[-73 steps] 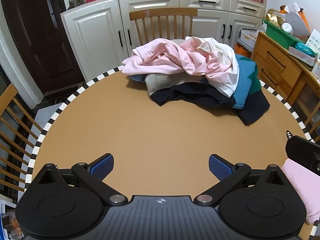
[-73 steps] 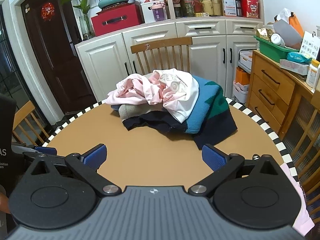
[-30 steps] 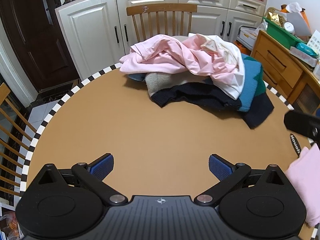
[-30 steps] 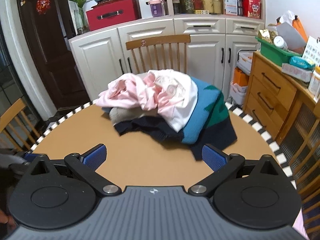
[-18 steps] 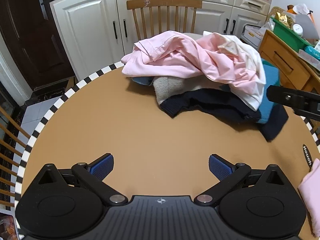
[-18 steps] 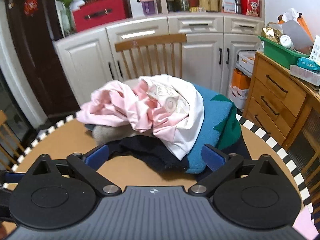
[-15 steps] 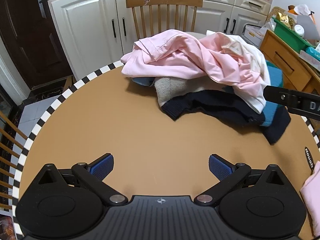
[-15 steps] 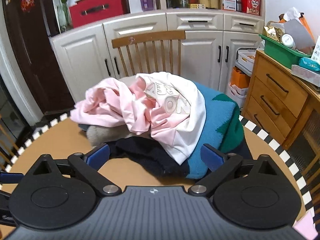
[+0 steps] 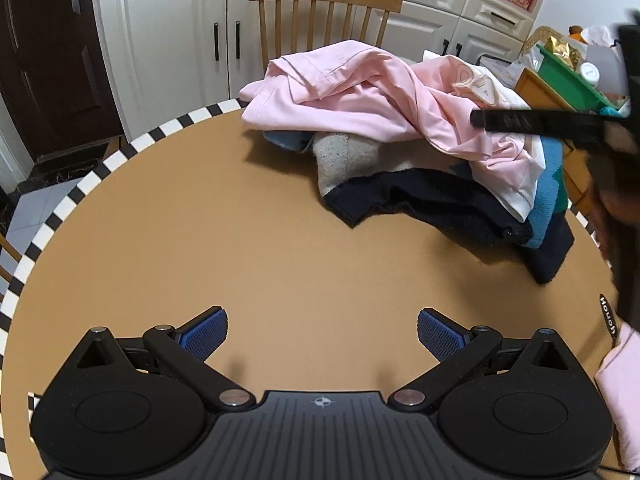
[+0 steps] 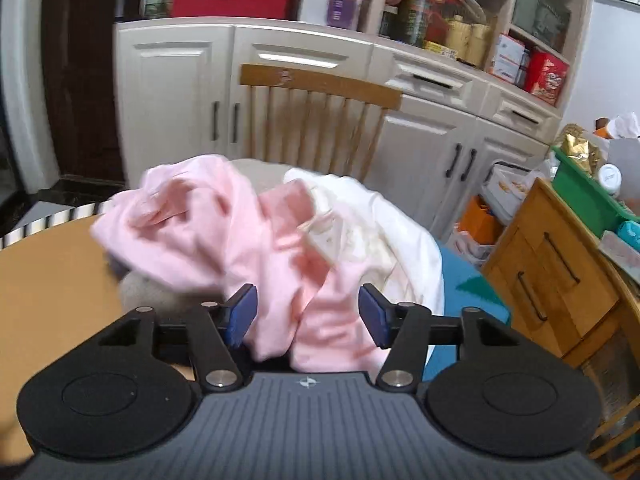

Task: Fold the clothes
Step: 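Reach the right gripper into the pile and grasp the pink T-shirt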

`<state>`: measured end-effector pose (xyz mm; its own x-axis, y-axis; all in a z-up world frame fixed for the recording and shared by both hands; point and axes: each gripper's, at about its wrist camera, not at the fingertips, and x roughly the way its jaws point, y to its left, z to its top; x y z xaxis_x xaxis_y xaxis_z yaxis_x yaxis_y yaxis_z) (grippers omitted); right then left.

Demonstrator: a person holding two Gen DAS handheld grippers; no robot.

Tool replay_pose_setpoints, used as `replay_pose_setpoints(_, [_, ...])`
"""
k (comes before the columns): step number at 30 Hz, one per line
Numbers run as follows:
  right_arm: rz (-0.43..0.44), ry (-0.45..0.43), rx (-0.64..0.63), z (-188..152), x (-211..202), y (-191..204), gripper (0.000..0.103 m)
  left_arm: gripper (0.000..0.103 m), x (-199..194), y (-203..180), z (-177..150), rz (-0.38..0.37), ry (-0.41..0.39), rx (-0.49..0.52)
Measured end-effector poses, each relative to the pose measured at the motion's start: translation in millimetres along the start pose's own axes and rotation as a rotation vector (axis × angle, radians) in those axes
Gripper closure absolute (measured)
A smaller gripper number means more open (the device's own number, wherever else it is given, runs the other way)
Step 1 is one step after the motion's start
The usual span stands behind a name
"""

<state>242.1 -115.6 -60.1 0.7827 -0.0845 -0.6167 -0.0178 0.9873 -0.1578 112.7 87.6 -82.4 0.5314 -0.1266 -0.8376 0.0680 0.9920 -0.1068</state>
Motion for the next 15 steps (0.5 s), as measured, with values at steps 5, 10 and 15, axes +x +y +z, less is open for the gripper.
replay_pose_setpoints(5, [-0.098, 0.072, 0.101, 11, 30, -12, 0.047, 0.0, -8, 9, -11, -0.016, 0.002, -0.013])
replay_pose_setpoints(10, [0.038, 0.175, 0.256, 6, 44, -25, 0.093, 0.0, -13, 17, -16, -0.008, 0.004, -0.03])
replay_pose_setpoints(15, [0.254, 0.172, 0.226, -3, 7, -18, 0.096, 0.0, -23, 19, -20, -0.015, -0.002, -0.025])
